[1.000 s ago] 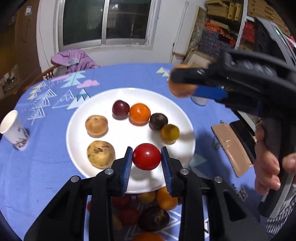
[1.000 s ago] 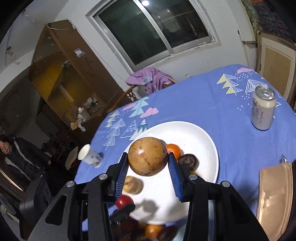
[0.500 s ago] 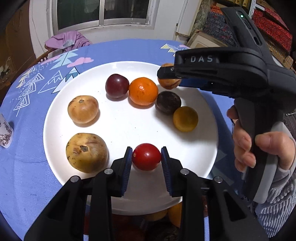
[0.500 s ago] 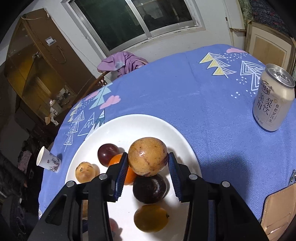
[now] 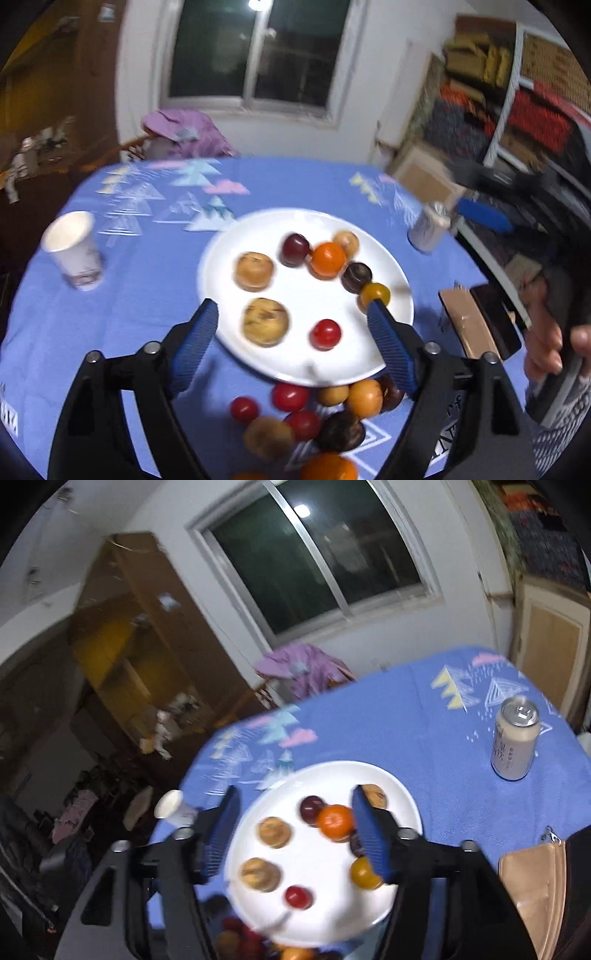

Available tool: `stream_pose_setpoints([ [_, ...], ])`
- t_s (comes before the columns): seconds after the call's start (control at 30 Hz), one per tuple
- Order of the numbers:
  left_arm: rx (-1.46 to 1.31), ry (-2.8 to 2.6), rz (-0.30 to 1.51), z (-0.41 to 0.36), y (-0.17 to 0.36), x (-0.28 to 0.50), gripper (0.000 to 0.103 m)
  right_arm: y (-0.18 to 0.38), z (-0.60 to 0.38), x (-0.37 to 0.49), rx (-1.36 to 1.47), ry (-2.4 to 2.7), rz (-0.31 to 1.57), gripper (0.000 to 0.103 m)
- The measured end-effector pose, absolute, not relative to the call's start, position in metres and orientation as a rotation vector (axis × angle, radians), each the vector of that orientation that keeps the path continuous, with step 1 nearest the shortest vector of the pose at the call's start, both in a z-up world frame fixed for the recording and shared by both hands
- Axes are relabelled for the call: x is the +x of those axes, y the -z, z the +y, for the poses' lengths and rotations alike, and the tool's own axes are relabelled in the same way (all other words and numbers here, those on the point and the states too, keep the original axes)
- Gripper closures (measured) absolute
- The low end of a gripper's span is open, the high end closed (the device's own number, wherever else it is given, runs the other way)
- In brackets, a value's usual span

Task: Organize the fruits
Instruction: 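Place the tomato on the white plate with the left gripper while the right places the pale fruit, then grasp the orange with the left gripper while the right grasps a brown mangosteen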

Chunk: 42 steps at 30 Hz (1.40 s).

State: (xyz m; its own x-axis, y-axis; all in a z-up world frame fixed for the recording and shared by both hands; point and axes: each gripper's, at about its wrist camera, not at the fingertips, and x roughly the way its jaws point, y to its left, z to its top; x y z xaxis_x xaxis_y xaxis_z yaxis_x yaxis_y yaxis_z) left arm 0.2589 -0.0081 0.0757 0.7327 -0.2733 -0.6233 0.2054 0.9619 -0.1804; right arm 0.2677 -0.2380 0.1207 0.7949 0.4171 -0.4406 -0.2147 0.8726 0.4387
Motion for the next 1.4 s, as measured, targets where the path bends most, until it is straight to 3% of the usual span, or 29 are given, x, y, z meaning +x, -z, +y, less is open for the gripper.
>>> stream_pose_setpoints([
  [0.23, -0.101, 0.170, 0.706, 0.035, -0.036, 0.180, 0.019, -0.062, -0.246, 0.170, 0.421, -0.339, 0.527, 0.022],
  [0.4, -0.046, 0.152, 0.763, 0.033, 0.003, 0.156, 0.019, -0.001, -0.253, 0.168, 0.556, -0.359, 0.728, 0.022],
  [0.87, -0.056, 0.217, 0.801, 0.025, 0.015, 0.164, 0.019, 0.002, -0.243, 0.166, 0.496, -0.360, 0.744, 0.022],
  [1.0, -0.110, 0.240, 0.845, 0.032, 0.020, 0.172, 0.038, 0.004, -0.238, 0.167, 0.479, -0.364, 0.759, 0.022],
  [1.23, -0.118, 0.283, 0.850, 0.027, 0.021, 0.173, 0.050, 0.006, -0.239, 0.169, 0.487, -0.363, 0.775, 0.022],
  [1.4, -0.070, 0.286, 0.833, 0.019, 0.021, 0.174, 0.050, 0.006, -0.238, 0.168, 0.481, -0.361, 0.780, 0.021],
])
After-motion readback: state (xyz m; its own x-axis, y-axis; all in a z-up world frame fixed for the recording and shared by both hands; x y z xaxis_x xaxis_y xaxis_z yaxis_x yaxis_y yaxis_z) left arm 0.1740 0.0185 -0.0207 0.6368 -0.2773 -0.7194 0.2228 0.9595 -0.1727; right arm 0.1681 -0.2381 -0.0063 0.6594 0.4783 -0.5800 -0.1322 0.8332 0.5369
